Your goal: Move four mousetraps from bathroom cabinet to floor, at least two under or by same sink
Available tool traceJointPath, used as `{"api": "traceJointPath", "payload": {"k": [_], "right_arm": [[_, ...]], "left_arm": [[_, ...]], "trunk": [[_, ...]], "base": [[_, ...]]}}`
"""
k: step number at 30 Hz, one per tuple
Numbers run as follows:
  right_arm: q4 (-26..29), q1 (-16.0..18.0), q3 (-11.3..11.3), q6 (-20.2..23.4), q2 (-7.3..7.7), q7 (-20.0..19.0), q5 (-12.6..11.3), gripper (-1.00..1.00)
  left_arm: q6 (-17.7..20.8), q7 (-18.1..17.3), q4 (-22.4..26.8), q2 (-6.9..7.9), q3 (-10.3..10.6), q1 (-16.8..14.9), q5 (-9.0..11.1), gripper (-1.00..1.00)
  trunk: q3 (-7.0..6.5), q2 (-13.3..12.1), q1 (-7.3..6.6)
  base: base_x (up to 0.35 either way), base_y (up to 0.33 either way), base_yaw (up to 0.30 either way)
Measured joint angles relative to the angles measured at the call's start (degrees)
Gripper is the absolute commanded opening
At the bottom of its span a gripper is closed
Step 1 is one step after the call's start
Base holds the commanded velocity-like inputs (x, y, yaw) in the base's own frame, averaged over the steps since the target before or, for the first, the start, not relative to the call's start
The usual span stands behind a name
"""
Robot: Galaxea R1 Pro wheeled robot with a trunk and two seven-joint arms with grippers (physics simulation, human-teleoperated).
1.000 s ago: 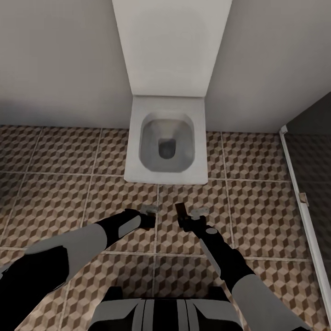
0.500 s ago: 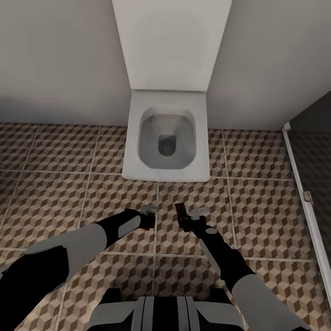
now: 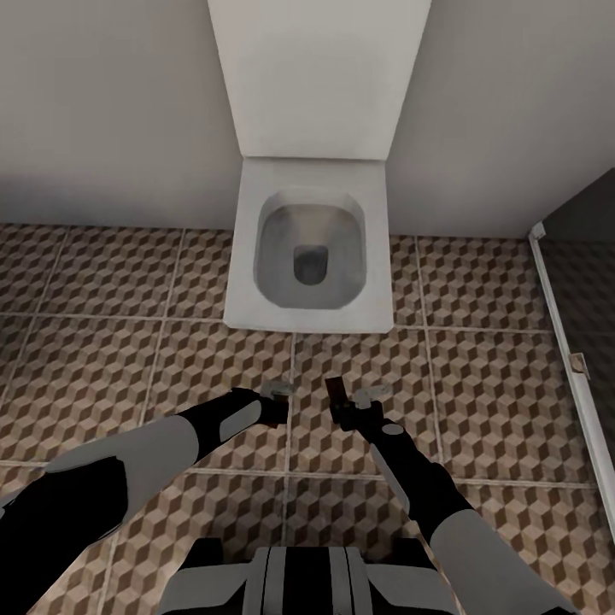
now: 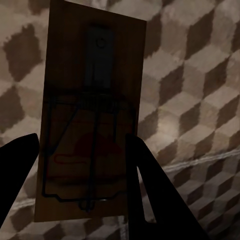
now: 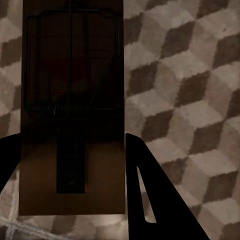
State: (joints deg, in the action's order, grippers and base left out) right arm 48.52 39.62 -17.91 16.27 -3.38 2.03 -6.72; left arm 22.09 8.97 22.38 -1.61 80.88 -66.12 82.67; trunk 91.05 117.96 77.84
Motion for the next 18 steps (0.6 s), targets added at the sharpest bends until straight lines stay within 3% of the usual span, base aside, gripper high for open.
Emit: {"api": "traceJointPath", "payload": {"k": [18], "right_arm": [[0.0,0.0,0.0,0.0,0.0,0.0,0.0,-1.0]], "left_arm": [[0.0,0.0,0.0,0.0,0.0,0.0,0.0,-1.0]], "trunk": [[0.35,0.8,0.43]], "base": [[0.0,0.0,0.0]]}}
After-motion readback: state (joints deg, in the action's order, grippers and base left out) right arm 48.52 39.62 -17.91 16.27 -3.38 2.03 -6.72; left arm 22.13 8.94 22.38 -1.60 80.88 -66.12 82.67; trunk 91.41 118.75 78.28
